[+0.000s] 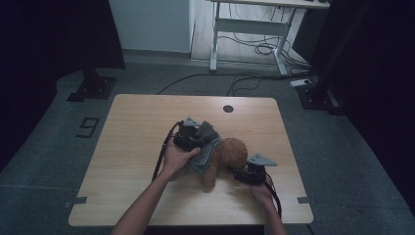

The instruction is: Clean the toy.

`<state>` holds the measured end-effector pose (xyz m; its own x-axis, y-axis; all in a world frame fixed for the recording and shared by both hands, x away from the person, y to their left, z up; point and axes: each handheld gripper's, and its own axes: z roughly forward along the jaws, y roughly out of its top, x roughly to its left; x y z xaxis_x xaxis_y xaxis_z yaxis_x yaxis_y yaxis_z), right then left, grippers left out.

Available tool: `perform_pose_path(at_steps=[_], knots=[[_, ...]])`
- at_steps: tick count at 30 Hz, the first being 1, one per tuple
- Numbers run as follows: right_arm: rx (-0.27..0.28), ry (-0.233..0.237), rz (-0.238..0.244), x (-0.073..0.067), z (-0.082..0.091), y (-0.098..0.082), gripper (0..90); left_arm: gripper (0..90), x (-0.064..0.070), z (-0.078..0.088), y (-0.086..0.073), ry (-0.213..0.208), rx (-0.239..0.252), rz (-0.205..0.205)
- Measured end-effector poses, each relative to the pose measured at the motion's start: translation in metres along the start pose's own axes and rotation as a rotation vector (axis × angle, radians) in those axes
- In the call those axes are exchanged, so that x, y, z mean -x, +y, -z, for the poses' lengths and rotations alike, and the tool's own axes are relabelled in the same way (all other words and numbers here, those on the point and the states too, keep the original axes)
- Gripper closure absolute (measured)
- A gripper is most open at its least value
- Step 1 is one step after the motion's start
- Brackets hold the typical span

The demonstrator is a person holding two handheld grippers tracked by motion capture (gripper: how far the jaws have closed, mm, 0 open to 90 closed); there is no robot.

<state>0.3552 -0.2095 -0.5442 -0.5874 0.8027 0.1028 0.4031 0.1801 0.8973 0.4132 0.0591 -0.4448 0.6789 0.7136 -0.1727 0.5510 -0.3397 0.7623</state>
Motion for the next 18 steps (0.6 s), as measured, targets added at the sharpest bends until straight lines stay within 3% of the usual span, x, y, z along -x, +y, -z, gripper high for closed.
perform_pose_path(at_steps=[3,4,7,11,15,18], knots=[[-0.015,0.003,0.012,-0.001,0.004,0.0,22.5,76.7,-0.012,0.0,-0.016,-0.07,0.024,0.067],[-0.02,0.01,0.008,0.0,0.006,0.0,19.2,76.9,-0.013,0.001,-0.02,-0.077,0.031,0.078],[-0.037,0.067,-0.069,0.004,0.013,0.0,14.0,77.2,-0.011,0.007,-0.031,-0.08,0.036,0.061],[-0.047,0.089,-0.081,0.006,0.017,0.0,12.7,77.2,-0.002,0.013,-0.045,-0.074,0.054,0.031],[-0.054,0.096,-0.067,0.004,0.011,-0.004,25.9,76.9,0.001,0.017,-0.049,-0.082,0.063,0.036],[-0.046,0.104,-0.061,0.005,0.012,-0.004,35.2,76.5,0.007,0.024,-0.039,-0.078,0.075,0.026]])
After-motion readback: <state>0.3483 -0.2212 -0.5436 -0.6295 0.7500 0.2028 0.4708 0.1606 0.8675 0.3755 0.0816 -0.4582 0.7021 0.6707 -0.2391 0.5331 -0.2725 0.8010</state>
